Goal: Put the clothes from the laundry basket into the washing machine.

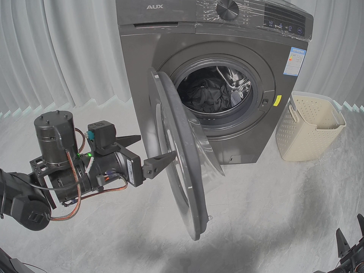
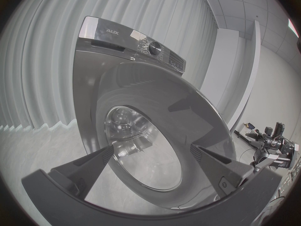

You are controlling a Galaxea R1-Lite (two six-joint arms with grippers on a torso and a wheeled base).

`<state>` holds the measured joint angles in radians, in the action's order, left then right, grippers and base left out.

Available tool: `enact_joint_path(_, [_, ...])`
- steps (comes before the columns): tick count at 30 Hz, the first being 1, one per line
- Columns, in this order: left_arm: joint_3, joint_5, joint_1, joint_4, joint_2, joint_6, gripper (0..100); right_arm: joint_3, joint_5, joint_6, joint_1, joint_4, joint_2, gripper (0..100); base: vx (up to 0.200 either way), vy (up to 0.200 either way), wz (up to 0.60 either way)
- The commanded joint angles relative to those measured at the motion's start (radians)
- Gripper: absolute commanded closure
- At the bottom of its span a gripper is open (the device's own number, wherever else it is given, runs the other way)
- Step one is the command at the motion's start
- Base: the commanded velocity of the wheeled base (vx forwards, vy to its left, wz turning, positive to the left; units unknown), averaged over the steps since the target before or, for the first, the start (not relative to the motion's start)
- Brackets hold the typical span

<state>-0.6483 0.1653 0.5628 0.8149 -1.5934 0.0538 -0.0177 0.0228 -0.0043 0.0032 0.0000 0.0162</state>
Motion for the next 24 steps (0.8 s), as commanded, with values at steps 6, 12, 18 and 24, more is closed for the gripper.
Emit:
enact_joint_path(6, [-0.108,-0.013,0.034,0.003,-0.125,0.001,0,0.018,0.000,0.000,0.000,0.000,-0.016,0,0.000,0.000,0.00])
enact_joint_path(12, [-0.186,-0.026,0.058,0.001,-0.181,0.012,0,0.018,0.000,0.000,0.001,0.000,-0.016,0,0.000,0.000,0.00])
enact_joint_path(18, [-0.283,-0.036,0.077,0.000,-0.254,0.014,0,0.018,0.000,0.000,0.000,0.000,-0.016,0,0.000,0.000,0.00])
enact_joint_path(24, [-0.341,-0.038,0.092,0.000,-0.307,0.015,0,0.018,0.000,0.000,0.000,0.000,-0.016,0,0.000,0.000,0.00])
